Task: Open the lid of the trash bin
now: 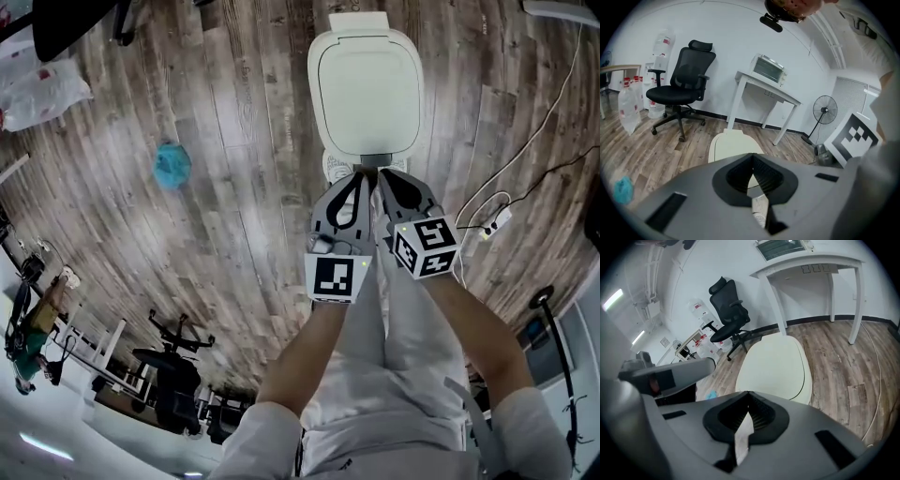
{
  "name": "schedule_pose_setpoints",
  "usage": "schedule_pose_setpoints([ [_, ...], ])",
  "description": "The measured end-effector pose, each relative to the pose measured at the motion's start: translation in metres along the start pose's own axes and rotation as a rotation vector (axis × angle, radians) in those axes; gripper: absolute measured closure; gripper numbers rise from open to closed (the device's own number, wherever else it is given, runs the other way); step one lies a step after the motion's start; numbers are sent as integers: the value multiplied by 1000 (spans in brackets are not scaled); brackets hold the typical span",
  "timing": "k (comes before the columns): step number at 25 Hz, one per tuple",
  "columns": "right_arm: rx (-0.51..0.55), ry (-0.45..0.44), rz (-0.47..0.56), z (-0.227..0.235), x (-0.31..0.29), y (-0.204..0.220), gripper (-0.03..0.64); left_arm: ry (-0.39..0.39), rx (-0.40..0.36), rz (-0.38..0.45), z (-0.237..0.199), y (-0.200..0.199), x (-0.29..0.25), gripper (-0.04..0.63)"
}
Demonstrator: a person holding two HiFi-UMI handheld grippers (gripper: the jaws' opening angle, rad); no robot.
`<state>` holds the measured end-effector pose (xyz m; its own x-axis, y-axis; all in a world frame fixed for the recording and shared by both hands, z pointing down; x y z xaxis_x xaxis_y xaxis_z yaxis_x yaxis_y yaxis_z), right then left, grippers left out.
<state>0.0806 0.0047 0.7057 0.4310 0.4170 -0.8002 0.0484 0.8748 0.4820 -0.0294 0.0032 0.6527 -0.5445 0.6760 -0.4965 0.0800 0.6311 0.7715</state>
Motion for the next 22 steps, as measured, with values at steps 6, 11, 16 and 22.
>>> schedule_pose_setpoints([
  [6, -40, 13, -31, 9, -23, 22, 601, -13, 16, 12, -4, 16, -9, 597],
  [11, -55, 24, -36, 11, -36, 29, 601, -9, 17, 10, -5, 21, -10, 597],
  [16, -66, 28, -43, 8, -42, 35, 601, -9, 17, 6, -8, 24, -10, 597],
  [22, -58, 25, -41, 7, -47, 38, 601, -5, 28, 3, -12, 26, -15, 597],
])
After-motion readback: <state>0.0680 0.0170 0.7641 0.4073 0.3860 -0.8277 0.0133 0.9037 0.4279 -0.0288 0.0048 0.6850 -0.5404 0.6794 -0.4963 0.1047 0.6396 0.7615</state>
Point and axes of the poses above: the fingertips, and each gripper's own axes: x backward along the fingers, z to its right, y out of its underside, the point moved 7 cm from there along x, backward along the fingers, and after that the axes turned 7 degrees about y, right-handed, at the moved point
